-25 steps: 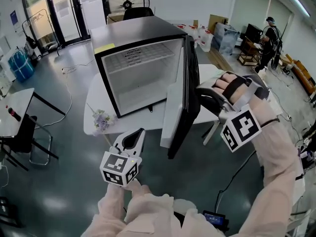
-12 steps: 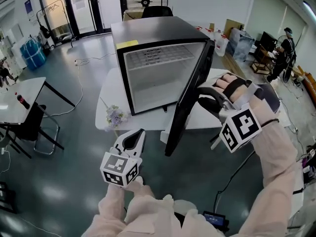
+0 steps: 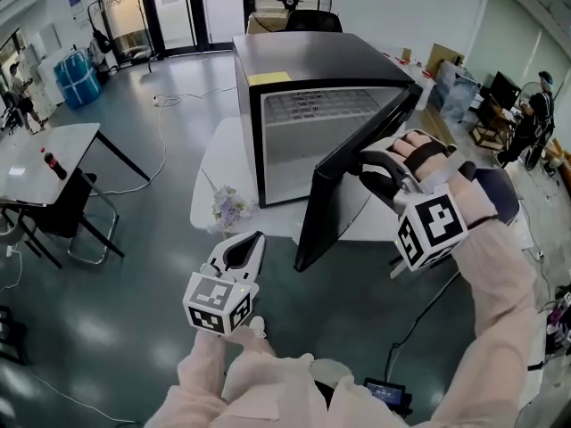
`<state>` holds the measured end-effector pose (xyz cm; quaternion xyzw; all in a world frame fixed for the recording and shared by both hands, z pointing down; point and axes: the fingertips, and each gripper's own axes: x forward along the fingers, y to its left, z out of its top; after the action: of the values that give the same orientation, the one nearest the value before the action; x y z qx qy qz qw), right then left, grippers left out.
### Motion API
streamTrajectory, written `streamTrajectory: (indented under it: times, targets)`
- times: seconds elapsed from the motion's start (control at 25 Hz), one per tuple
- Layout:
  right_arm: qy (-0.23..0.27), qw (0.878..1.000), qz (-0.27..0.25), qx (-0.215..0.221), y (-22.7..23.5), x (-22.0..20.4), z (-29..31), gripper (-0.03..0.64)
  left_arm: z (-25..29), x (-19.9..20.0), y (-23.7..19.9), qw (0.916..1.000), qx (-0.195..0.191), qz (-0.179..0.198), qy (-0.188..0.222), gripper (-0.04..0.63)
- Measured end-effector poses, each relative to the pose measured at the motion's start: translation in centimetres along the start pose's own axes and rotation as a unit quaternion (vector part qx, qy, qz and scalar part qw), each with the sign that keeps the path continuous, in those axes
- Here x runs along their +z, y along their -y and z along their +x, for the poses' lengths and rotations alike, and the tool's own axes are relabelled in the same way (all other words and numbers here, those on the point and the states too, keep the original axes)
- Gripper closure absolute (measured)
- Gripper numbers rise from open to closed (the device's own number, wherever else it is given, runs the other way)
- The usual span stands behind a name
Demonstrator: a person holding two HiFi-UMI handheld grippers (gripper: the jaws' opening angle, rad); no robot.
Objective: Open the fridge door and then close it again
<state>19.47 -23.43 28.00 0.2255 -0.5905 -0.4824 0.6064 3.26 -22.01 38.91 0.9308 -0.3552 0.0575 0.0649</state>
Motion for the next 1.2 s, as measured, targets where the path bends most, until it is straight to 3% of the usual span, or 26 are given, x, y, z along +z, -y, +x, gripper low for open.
streamTrajectory:
  times: [0.6, 1.2]
  targets:
    - [0.012, 0.999, 0.035, -0.007, 5.0, 1.5, 8.2, 0.439, 0.2, 0.7, -8.0, 0.9996, 0.028, -0.001, -0.005, 0.584]
    - [-0.008, 0.998, 0.061, -0.008, 8.7, 0.5, 14.3, 0.431, 2.8, 1.6, -14.2, 0.9997, 0.024, -0.002, -0.004, 0.584]
